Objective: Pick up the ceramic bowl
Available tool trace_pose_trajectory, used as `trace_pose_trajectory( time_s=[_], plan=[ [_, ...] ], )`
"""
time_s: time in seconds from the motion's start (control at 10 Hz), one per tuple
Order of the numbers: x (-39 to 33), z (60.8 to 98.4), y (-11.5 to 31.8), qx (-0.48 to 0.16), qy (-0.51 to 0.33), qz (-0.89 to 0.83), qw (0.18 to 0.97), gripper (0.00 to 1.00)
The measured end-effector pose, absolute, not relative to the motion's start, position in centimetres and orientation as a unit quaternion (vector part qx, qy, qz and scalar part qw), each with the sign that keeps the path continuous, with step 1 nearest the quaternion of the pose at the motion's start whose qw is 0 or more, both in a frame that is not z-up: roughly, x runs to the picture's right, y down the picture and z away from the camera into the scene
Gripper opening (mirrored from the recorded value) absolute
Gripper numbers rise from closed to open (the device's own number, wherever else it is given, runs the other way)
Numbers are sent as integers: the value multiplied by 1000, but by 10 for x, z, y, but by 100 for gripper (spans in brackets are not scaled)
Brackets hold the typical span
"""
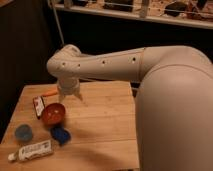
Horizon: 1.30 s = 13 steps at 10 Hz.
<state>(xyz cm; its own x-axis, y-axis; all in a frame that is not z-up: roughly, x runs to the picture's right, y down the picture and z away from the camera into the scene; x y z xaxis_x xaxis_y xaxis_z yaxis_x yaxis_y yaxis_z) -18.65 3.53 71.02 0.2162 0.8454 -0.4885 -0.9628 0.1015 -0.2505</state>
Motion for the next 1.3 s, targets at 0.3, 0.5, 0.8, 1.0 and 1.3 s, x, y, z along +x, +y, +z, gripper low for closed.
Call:
trace_pose_trajectory(
  time_s=[0.3, 0.5, 0.8, 1.0, 1.3],
  plan=[
    [-212, 727, 36, -272, 118, 602, 741, 65],
    [-222, 743, 37, -271, 133, 595, 745, 65],
    [-234, 770, 48, -273, 162, 583, 748, 65],
    [-237, 786, 54, -282, 174, 577, 747, 65],
    [-235, 809, 68, -297, 197, 566, 743, 65]
  ],
)
